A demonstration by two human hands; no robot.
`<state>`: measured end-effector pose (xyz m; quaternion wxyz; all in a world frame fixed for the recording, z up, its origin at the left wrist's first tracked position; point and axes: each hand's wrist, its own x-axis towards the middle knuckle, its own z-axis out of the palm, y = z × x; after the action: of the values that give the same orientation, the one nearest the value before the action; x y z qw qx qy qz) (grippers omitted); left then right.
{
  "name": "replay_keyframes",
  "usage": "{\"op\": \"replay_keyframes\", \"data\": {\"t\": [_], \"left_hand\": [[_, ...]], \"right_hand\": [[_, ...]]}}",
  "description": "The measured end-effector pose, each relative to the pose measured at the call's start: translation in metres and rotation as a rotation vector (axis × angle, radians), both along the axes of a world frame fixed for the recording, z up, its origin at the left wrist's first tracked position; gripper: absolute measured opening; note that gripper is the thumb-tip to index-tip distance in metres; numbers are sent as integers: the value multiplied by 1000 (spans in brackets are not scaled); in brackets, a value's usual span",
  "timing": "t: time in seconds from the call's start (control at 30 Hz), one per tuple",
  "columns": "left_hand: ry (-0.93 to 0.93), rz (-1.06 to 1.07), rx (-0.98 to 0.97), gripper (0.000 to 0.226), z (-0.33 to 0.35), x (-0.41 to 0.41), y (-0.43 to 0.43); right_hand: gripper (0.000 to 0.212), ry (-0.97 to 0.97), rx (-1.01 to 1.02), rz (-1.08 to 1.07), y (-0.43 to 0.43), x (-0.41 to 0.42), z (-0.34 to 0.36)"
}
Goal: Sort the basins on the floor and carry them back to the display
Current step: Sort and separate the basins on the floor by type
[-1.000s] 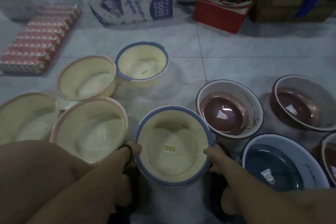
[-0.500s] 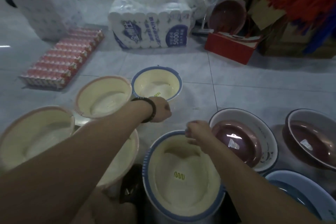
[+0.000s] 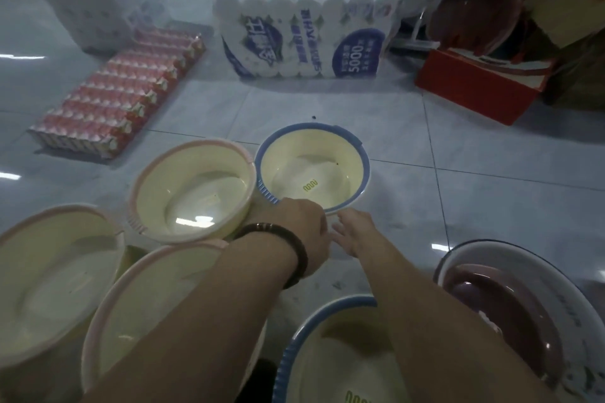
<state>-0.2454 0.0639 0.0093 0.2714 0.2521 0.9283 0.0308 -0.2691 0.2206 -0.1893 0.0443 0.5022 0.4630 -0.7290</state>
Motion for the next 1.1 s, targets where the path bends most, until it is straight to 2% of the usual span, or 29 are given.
{"op": "replay_keyframes", "data": {"t": [0.1,0.23,0.4,0.5,0.6,0.67,0.77,0.83,0.9,0.97,1.0,1.1], "left_hand": [[-45,93,92,25,5,-12,-6],[-23,71,-9,29,7,-18,-14],[-79,145,-36,35,-1,-24,-25],[-131,222,-49,53,-11,-20,-34],[-270,541,183,65,-16,-9,-41],[-425,813,372,74,-18,3,-42],[-551,1106,761,66,-30,26,-38],[-429,1149,901,64,-36,43,-37],[-314,1099,909,57,-34,56,-39],[-301,1060,898,46,-22,67,-44],[-291,1043,886,42,-17,71,-48],[-147,929,749,39,-10,91,-61]], "right_hand": [[56,10,-56,-65,8,-24,-24],[40,66,-83,-163,10,-38,-19],[43,33,54,-196,-2,-23,15],[35,46,127,-270,-8,9,41],[11,104,155,-329,-23,50,70],[13,147,163,-353,-34,81,88],[23,183,181,-348,-58,132,111],[25,213,182,-352,-72,163,121],[29,218,108,-367,-73,192,133],[25,184,80,-346,-60,226,150],[29,164,125,-344,-45,244,155],[63,102,386,-378,-4,293,159]]}}
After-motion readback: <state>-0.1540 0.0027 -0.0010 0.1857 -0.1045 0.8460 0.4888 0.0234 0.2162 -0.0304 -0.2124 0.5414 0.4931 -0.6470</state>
